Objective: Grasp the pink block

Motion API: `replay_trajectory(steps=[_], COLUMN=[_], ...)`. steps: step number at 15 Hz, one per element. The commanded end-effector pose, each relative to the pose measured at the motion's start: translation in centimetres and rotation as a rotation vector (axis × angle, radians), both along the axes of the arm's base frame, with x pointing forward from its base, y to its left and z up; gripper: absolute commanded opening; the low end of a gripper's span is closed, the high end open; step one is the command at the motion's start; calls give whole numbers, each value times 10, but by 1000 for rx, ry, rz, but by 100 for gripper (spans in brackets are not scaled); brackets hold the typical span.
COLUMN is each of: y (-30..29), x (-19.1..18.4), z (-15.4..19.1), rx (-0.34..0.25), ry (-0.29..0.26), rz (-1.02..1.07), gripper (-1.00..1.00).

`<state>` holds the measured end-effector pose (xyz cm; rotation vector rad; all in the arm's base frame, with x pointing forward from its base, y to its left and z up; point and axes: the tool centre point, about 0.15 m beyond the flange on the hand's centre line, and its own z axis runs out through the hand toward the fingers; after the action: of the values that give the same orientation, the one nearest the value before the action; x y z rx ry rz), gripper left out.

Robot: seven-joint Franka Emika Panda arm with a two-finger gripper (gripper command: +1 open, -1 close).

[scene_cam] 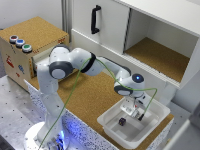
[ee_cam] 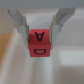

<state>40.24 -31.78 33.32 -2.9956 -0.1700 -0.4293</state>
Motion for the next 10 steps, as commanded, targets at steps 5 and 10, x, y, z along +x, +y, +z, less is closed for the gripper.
replay_trajectory(steps=[5,10], y=[145,175], x=[-32,-21], z=[26,-15], rx=[-91,-92], ry=[90,140], rz=[-1,-164], gripper=[-100,-100])
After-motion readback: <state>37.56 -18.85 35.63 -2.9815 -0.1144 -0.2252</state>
